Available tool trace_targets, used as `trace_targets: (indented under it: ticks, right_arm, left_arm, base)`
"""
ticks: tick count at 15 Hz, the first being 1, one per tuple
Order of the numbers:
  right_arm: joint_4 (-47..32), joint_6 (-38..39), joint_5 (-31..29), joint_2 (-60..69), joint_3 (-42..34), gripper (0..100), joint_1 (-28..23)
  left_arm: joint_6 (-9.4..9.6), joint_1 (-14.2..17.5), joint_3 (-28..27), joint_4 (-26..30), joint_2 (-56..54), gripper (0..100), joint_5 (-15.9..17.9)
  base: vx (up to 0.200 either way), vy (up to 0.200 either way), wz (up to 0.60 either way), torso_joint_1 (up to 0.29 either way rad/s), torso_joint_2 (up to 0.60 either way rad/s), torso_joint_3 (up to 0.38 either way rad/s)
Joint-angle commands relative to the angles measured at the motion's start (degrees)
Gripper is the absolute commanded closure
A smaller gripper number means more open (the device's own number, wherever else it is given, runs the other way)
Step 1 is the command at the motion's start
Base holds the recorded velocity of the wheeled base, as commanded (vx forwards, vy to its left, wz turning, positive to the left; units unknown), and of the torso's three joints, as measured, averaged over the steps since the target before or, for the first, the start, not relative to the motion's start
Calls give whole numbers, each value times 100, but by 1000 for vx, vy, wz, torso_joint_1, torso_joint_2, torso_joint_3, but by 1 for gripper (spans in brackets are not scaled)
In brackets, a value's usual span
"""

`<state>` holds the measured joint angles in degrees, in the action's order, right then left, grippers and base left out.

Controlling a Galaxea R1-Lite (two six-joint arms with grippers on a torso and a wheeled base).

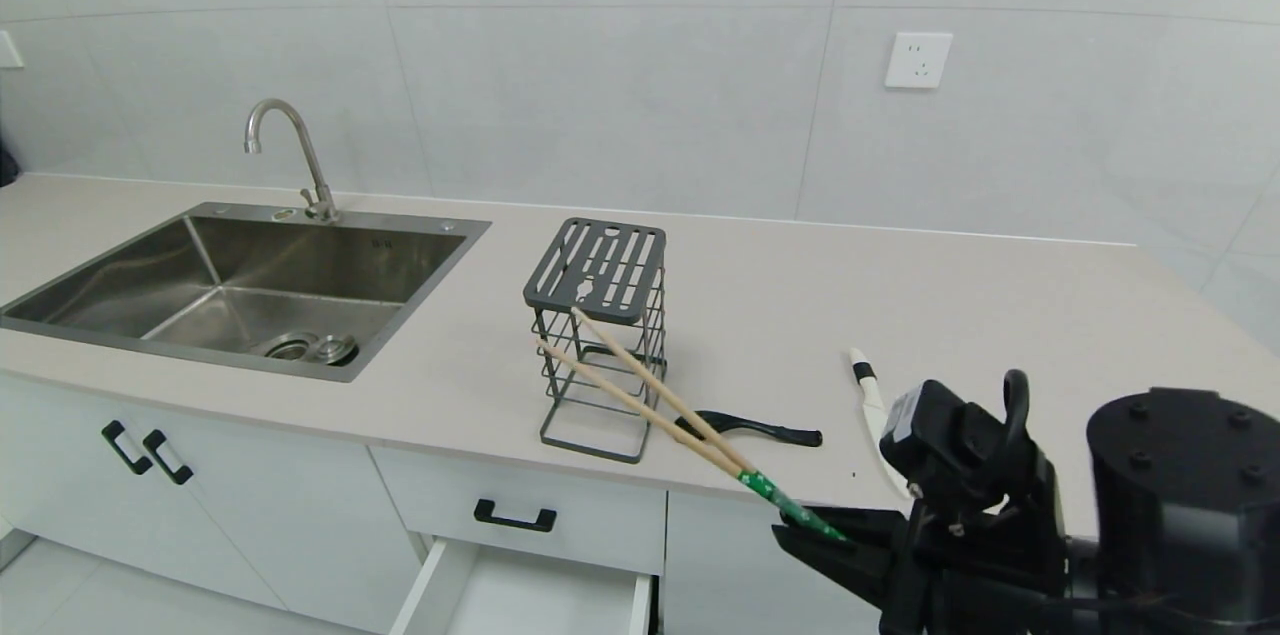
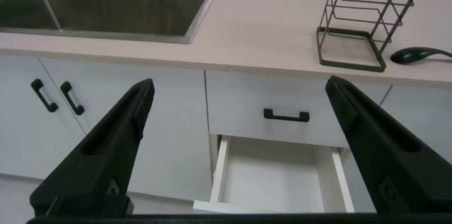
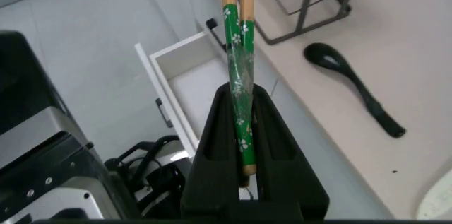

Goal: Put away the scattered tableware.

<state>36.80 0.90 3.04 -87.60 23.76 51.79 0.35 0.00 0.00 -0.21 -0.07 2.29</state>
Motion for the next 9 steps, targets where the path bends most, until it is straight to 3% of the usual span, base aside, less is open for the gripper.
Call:
trace_targets:
  ticks: [1, 4, 9]
  right_arm:
    - [20, 42, 4, -293, -47, 100, 262]
    - [-7, 156, -40, -547, -108, 100, 350]
    - [29, 130, -49, -1066, -126, 100, 965]
  left_arm:
    - [0, 0, 0, -6, 7, 0, -1]
    - [0, 0, 0, 3, 7, 0, -1]
    - [0, 0, 0, -6, 7, 0, -1]
  base:
    - [0, 0, 0, 0, 0, 0]
    - [0, 0, 0, 0, 0, 0]
    - [0, 0, 0, 0, 0, 0]
